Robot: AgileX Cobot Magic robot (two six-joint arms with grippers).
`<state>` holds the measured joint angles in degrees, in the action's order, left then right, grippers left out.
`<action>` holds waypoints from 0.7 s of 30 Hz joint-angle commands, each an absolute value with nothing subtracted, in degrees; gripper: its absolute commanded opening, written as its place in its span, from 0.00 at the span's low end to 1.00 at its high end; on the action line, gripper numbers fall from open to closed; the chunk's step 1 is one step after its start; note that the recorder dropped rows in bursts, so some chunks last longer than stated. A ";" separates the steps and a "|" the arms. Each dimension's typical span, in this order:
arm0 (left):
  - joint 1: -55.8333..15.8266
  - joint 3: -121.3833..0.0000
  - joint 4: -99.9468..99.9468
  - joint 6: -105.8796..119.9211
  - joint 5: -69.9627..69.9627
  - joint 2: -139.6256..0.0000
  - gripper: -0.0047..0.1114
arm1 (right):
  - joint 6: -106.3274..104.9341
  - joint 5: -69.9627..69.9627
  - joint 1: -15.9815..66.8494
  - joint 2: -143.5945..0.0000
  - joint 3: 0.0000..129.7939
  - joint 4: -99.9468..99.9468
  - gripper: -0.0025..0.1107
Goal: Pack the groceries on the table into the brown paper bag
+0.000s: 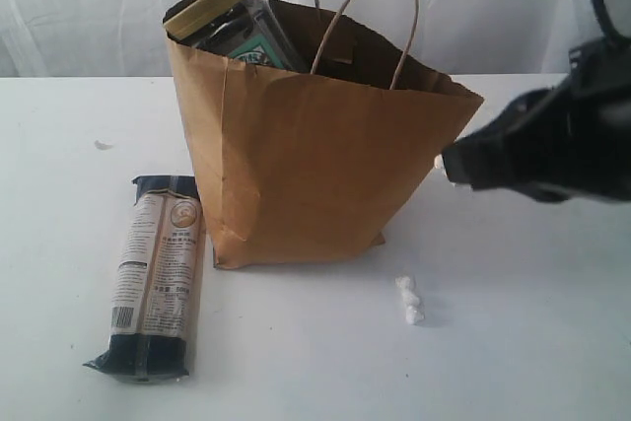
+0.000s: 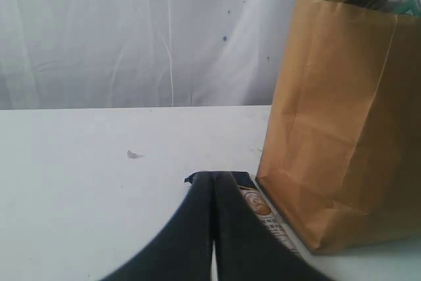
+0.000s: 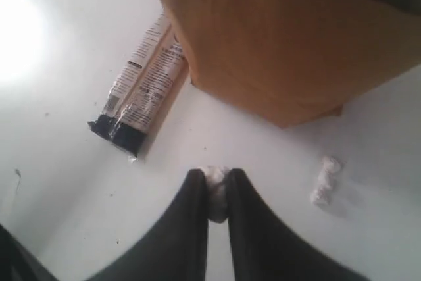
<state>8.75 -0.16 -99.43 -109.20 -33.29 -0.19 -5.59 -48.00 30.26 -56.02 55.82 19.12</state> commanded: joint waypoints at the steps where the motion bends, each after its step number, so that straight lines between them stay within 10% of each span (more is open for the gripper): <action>1: 8.79 0.00 -99.95 -109.17 -33.61 0.00 0.04 | -3.90 -56.10 30.26 -63.73 66.02 13.94 0.02; 21: 8.79 0.00 -99.95 -109.17 -33.61 0.00 0.04 | 7.87 -43.17 30.16 -83.08 78.70 -9.78 0.02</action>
<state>8.75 -0.16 -99.43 -109.20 -33.29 -0.19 7.52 -42.87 30.26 -83.10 78.33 -6.71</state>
